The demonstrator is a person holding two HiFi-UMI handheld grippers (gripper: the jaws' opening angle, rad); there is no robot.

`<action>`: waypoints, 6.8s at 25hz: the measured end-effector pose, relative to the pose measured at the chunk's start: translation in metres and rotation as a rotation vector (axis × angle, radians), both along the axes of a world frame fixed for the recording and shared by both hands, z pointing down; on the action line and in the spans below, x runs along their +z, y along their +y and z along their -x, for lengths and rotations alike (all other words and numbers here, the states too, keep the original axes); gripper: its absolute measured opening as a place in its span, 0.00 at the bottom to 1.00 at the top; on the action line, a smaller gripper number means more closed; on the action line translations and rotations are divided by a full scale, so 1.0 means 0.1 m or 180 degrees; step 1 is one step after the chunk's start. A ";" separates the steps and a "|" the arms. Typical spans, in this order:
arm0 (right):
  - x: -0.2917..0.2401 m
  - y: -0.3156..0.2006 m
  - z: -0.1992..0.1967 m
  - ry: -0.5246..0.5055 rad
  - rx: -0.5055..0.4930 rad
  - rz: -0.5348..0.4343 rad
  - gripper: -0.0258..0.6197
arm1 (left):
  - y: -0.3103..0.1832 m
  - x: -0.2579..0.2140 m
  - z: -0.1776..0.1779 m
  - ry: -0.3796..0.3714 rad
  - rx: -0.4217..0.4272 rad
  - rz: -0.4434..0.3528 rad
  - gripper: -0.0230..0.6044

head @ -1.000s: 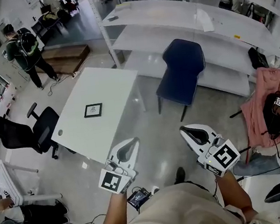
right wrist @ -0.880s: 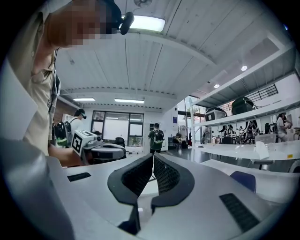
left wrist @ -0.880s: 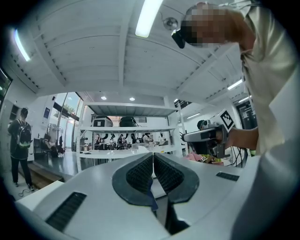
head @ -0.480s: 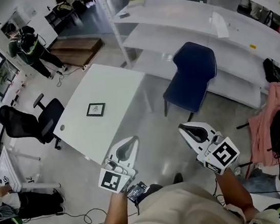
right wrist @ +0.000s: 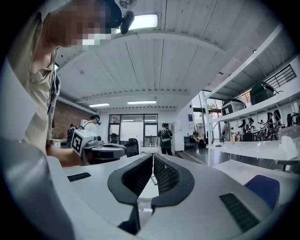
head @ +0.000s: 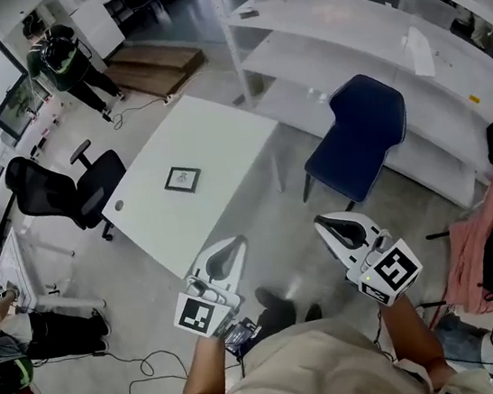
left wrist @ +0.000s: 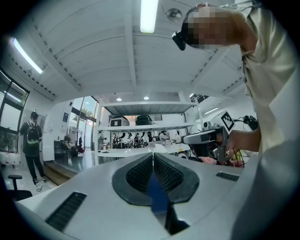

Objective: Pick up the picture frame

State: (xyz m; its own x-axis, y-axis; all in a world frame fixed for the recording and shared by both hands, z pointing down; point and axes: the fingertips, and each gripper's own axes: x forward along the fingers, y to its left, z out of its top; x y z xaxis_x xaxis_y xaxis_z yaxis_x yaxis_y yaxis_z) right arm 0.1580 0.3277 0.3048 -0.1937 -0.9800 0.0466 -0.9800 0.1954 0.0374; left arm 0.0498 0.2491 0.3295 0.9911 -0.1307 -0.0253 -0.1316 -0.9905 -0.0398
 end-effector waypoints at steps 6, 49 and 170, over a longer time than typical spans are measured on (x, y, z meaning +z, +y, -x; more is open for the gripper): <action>0.00 -0.44 -0.01 0.0010 -0.0065 0.0044 0.08 | -0.43 0.05 0.01 0.0001 -0.0083 0.0050 0.07; 0.54 -4.39 0.63 -0.0023 -0.1262 0.0276 0.08 | -3.70 0.51 0.78 -0.0037 -0.1298 0.0298 0.07; 4.29 -6.79 0.68 0.0003 -0.1702 0.2397 0.12 | -5.89 4.22 0.60 -0.0622 -0.3227 0.3007 0.14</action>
State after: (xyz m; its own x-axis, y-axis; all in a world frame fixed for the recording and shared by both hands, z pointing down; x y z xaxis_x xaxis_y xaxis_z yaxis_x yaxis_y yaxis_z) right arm 0.0897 -0.3512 0.7335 -0.6114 -0.4712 0.6358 -0.7524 0.5951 -0.2824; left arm -0.0107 -0.3403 0.7517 0.4332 -0.6733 0.5991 -0.8674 -0.1311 0.4800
